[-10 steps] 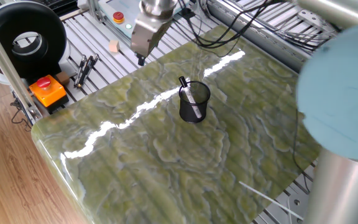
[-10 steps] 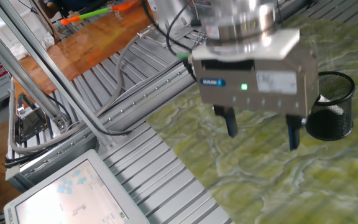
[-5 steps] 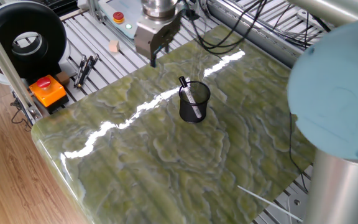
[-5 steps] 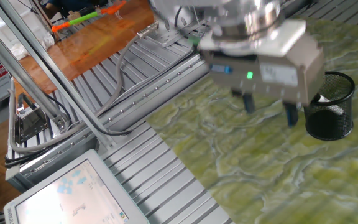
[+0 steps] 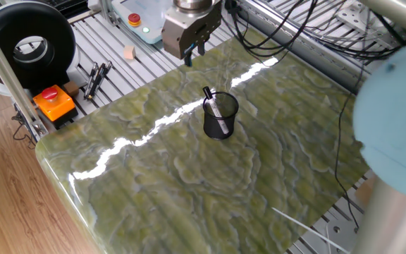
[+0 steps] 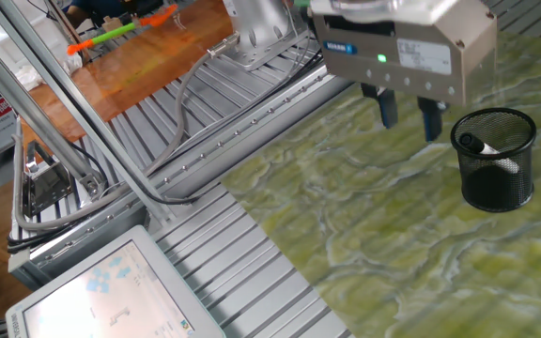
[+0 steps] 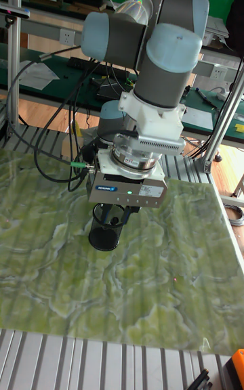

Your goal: Put the pen into the pen holder

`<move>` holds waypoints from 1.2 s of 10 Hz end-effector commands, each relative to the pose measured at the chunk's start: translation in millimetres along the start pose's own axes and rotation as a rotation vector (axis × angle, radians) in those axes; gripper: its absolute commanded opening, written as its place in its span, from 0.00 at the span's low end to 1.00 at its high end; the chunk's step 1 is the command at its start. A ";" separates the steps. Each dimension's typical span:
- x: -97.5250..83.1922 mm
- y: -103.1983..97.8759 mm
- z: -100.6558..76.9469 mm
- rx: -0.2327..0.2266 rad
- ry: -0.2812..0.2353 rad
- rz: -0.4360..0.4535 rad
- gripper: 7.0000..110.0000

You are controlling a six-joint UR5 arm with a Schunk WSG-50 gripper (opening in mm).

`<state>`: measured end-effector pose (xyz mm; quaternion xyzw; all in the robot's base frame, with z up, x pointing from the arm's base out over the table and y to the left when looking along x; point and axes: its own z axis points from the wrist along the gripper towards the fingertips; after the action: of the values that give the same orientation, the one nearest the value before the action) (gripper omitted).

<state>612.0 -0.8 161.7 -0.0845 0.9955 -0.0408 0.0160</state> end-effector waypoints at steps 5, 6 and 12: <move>-3.6 25.3 -12.1 -0.111 -0.048 0.065 0.00; -0.6 25.0 -11.4 -0.108 -0.035 0.066 0.00; -4.3 20.7 -12.1 -0.091 -0.055 0.055 0.00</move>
<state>610.9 18.8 170.6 -0.0600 0.9975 0.0007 0.0366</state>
